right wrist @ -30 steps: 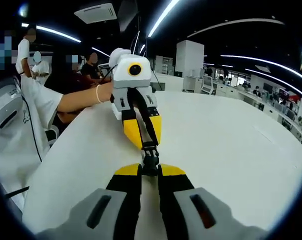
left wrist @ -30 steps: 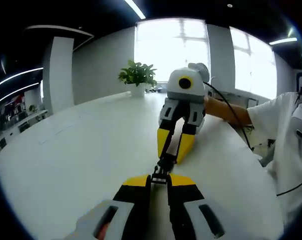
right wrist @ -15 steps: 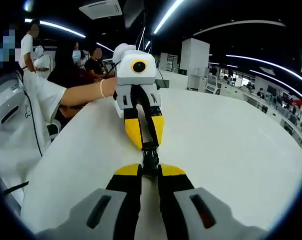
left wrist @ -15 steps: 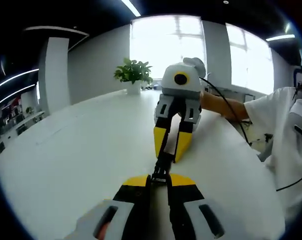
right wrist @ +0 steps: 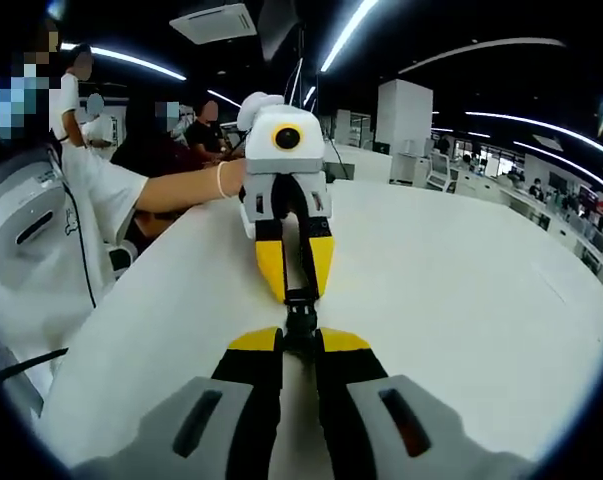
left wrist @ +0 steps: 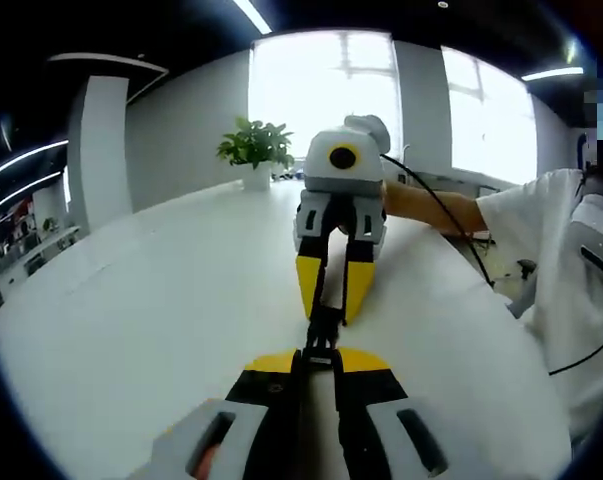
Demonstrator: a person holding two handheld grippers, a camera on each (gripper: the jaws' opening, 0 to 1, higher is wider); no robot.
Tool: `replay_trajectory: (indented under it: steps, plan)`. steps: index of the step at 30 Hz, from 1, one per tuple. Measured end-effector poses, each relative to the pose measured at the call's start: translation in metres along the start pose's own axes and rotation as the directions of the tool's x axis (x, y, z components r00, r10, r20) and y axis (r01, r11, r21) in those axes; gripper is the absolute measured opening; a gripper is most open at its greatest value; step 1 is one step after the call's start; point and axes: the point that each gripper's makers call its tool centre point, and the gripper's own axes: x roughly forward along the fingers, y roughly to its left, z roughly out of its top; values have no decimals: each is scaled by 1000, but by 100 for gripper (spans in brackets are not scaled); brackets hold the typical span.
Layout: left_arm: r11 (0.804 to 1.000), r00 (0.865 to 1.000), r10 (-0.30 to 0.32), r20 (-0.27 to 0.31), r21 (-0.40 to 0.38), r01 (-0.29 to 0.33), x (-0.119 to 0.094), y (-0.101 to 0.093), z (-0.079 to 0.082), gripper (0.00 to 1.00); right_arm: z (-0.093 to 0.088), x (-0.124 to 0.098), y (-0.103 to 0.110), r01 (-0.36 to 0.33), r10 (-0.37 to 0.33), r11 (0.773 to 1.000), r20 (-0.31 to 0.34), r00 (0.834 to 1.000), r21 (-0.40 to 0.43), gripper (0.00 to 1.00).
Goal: Snap the two parts of the plastic buckle together until the buckle closes and remains connected.
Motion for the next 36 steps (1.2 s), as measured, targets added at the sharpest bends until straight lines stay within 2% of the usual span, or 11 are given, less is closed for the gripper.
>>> replay_trajectory:
  steps: [12,18,24,28,36]
  plan:
    - [999,999,-48,15,-21,48,-3,-3,-2,12,1,3,-3,-4,4,1000,3,1000,-30,13]
    - [999,999,-38,8,-18,38,-3,-3,-2,12,1,2,-3,-1,1,999,-11,1000,-34,13]
    - [1000,1000,-8,-23,-10,8,-2,-4,-1,12,2,3,-2,23,-24,999,-42,999,-24,12]
    - [1000,1000,-4,-26,-10,4,-2,-3,-2,12,2,4,-2,37,-40,998,-57,998,-48,12]
    - [1000,999,2,-32,7,-1,0,-4,-1,12,4,7,-2,36,-38,999,-41,998,-37,12]
